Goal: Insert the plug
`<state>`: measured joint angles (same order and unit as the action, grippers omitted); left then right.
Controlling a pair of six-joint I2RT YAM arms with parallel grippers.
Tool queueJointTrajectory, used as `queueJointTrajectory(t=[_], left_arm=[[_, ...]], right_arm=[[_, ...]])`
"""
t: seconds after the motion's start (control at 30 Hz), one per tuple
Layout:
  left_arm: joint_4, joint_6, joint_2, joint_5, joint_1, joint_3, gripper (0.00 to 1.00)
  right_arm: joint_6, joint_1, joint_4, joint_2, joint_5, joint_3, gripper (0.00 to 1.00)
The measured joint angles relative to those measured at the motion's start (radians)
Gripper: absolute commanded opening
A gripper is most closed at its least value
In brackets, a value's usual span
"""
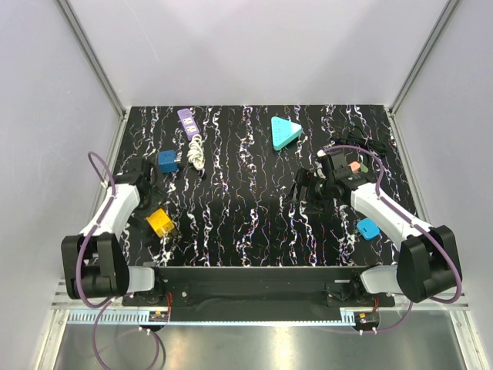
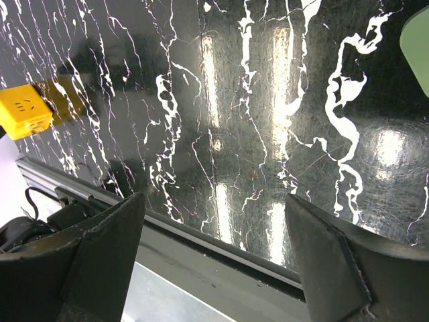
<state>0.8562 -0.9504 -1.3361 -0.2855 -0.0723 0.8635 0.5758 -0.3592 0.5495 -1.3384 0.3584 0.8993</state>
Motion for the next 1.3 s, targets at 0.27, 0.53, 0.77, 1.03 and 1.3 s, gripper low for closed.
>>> queueJointTrajectory(t=[0.27,0.53,0.77,1.03,1.3], left_arm=[[0.044,-0.039,0.117,-0.019,0.007,0.002,0.99],[0.015,-0.038,0.037,0.007,0.007,-0.029,0.99],[-0.131,0.102,0.004,0.165,0.071,-0.063,0.84],[-0.294,0.352,-0.042,0.384,0.372,0.006,0.9],[-0.299,0.429,-0.02,0.331,0.438,0.146,0.94]], right_arm=[[-0.001,0.0,0.0,0.0,0.001,0.006,0.91],[0.0,0.0,-0.003,0.001,0.002,0.009,0.91],[0.0,0.0,-0.003,0.006,0.002,0.009,0.91],[0.001,0.0,-0.003,0.028,0.002,0.009,0.91],[0.004,0.0,-0.003,0.038,0.003,0.009,0.91]])
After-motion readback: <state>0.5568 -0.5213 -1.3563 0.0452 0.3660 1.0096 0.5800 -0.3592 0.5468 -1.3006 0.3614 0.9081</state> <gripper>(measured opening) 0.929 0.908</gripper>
